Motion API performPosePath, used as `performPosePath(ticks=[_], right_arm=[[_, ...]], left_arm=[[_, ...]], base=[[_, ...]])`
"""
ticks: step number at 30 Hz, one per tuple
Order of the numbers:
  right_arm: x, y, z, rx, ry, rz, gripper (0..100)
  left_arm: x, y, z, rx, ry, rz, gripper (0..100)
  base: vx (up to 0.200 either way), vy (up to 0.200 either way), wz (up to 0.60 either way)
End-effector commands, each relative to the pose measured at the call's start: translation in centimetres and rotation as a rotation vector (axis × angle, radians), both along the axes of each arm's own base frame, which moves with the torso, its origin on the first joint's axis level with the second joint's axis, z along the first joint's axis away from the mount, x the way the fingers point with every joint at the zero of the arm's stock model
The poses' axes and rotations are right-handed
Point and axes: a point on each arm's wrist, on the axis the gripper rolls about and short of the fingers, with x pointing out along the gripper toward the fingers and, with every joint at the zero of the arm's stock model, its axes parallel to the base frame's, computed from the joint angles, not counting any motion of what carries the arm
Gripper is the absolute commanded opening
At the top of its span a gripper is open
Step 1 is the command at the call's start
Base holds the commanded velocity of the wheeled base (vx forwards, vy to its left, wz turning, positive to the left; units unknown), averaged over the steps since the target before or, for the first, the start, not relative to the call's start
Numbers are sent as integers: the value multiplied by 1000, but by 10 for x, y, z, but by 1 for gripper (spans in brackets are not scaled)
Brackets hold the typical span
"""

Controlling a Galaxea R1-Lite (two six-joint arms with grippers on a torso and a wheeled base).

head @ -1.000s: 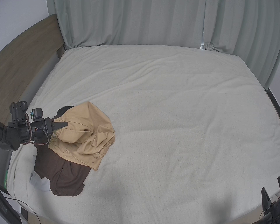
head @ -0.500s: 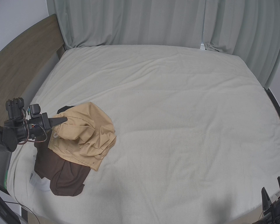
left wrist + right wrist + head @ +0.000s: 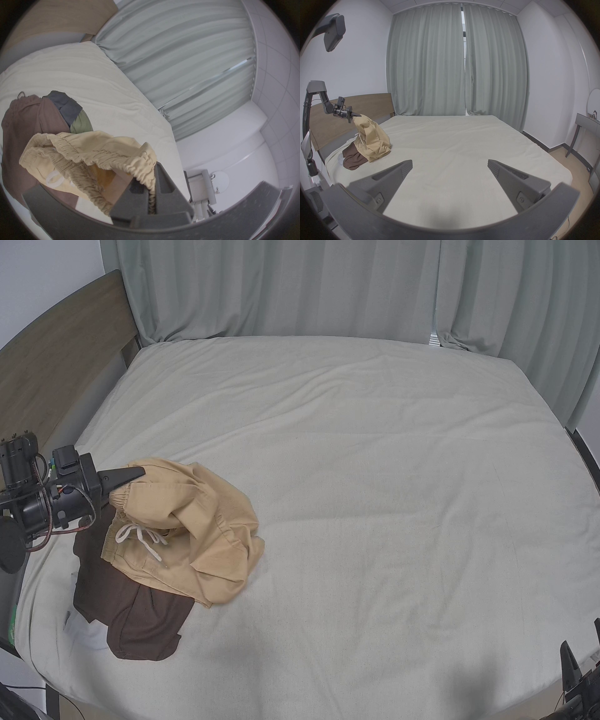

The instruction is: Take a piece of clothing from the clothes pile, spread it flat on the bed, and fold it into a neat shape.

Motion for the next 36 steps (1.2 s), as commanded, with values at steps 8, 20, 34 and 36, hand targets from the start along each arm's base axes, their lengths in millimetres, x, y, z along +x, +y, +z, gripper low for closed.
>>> performPosePath(ticks=[8,20,34,36], right_arm=[[0,0,-5,0,1,1,100],[0,0,-5,0,1,1,100],[0,0,-5,0,1,1,100],[0,0,-5,0,1,1,100]], left_arm=[[-19,-38,27,-119,-34,40,0],[-26,-75,39,-252,-42,122,0],[-55,-126,55,-350,-42,99,0],[-57,-134,58,-358,-47,94,0]], base=[[0,0,0],[0,0,0],[0,0,0],[0,0,0]])
